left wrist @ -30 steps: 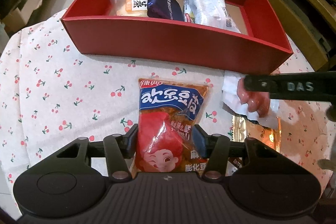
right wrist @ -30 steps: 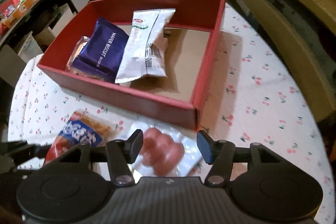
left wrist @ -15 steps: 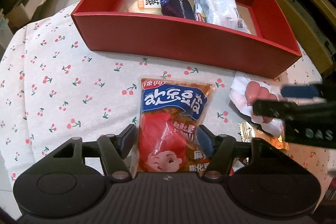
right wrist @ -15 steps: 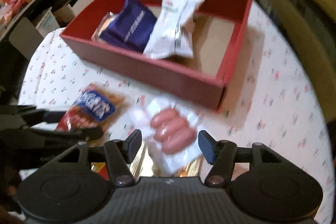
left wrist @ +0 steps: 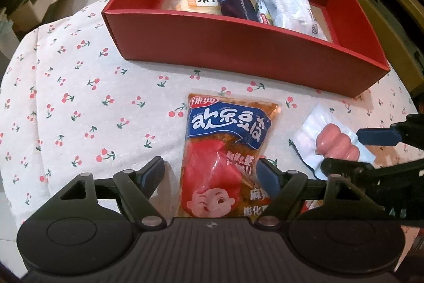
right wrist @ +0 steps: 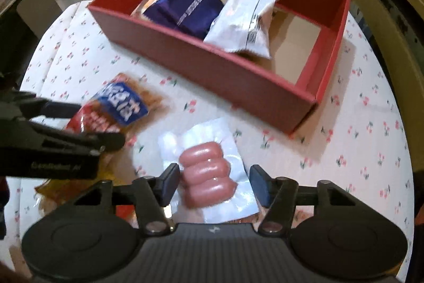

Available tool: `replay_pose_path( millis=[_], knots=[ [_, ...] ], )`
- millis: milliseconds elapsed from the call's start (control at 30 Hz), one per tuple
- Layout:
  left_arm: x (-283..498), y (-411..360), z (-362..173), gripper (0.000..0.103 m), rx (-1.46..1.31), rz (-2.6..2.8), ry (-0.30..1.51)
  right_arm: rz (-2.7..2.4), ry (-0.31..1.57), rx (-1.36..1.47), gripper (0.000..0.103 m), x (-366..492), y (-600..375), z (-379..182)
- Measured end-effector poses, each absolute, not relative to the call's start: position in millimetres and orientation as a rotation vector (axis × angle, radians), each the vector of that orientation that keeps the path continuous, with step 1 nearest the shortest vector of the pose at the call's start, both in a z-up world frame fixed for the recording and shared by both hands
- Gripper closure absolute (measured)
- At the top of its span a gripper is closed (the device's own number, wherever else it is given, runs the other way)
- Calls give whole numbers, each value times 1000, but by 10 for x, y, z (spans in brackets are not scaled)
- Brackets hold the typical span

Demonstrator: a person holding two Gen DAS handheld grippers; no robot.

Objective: Organize snacks
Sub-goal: 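Lift the snack bag and sausage pack toward the red box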

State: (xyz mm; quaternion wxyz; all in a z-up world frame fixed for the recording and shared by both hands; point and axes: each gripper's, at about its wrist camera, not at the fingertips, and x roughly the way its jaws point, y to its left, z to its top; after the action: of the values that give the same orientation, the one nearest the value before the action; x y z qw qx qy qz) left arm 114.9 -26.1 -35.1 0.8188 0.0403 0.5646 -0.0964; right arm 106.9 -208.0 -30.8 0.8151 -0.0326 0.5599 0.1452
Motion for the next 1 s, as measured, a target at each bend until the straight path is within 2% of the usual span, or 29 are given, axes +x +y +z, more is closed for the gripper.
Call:
replay_pose_path(
  millis=[267,333,433,467,600,767,900,933,1000],
  knots=[
    [1261,-291,-415,13,129,-156,1172,300,1157,-114,23,1113,-1960,-355],
    [1263,-299,-404,17,137,-152,1169,301,1148,-124,24,1056,-1965,-350],
    [1242,-290,-355,34,139,-160,1165,284,1143,-110,26,1006,-2020,-339],
    [1231,-280,-344,35,136,-162,1168,271,1134,-110,26,997,-2041,-321],
    [1217,-220,-333,38,102,-164,1172,253,1097,-46,41,992,-2155,-215],
    [1226,-219,-334,40,95,-163,1166,256,1106,-37,43,1017,-2177,-224],
    [1243,-199,-340,35,81,-162,1167,266,1092,-17,42,1040,-2226,-207],
    [1254,-185,-344,34,69,-164,1171,258,1094,-36,36,1045,-2217,-220],
    [1268,-166,-333,21,43,-164,1176,256,1110,-56,22,1060,-2191,-261]
  ],
)
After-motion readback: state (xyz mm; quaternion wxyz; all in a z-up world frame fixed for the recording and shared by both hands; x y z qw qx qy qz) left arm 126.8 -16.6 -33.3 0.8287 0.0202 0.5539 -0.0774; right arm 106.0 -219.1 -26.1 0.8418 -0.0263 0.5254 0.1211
